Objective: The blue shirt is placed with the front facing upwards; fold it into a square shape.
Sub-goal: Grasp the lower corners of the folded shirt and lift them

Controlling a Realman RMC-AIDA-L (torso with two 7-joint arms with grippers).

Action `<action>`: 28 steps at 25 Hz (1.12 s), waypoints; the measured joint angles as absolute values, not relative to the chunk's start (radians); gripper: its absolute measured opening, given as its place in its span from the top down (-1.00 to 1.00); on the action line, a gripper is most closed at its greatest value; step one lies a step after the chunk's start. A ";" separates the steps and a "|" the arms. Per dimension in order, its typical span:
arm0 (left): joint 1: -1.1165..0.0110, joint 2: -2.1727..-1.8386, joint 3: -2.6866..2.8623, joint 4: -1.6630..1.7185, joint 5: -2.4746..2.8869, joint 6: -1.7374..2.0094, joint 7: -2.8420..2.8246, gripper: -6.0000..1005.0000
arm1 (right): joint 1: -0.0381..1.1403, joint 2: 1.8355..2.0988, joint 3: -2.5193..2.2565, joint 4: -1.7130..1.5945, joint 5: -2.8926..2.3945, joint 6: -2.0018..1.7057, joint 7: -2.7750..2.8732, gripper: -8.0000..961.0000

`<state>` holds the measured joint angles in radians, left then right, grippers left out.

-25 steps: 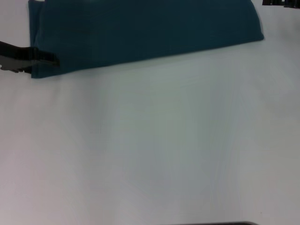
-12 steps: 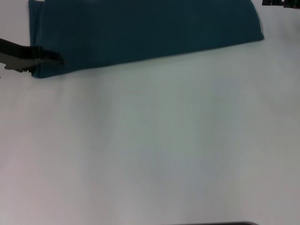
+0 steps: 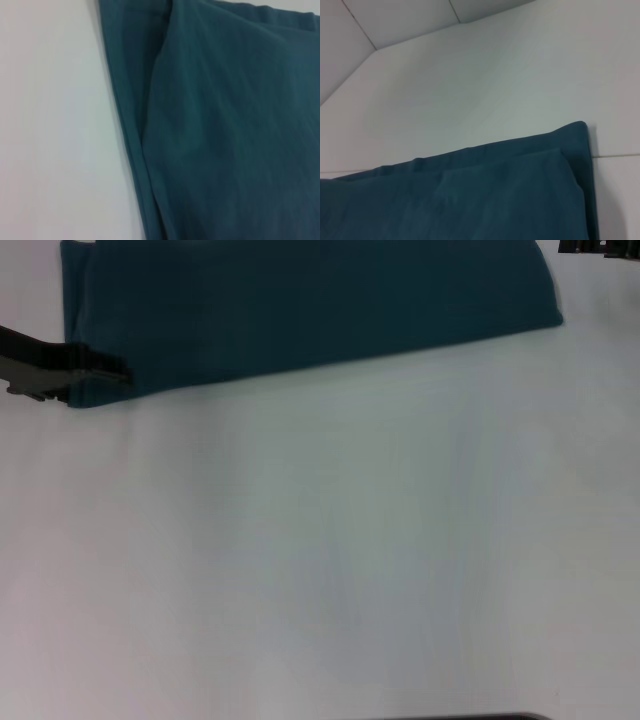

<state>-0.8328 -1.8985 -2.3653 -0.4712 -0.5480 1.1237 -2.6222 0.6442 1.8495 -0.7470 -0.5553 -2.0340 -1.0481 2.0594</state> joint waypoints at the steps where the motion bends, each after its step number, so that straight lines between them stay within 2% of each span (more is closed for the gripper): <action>1: -0.834 -1.896 -2.366 -0.469 -0.548 1.129 -2.632 -0.83 | 0.644 1.850 -0.747 -0.555 -2.034 -1.048 2.059 -0.94; 10: -0.838 -1.886 -2.378 -0.468 -0.559 1.149 -2.659 -0.83 | 0.645 1.850 -0.745 -0.555 -2.034 -1.048 2.056 -0.94; 28: -0.843 -1.893 -2.387 -0.443 -0.563 1.095 -2.668 -0.83 | 0.646 1.848 -0.741 -0.555 -2.034 -1.049 2.052 -0.94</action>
<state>-0.8429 -1.8929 -2.3869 -0.4429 -0.5625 1.0947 -2.6677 0.6458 1.8483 -0.7409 -0.5552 -2.0340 -1.0490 2.0524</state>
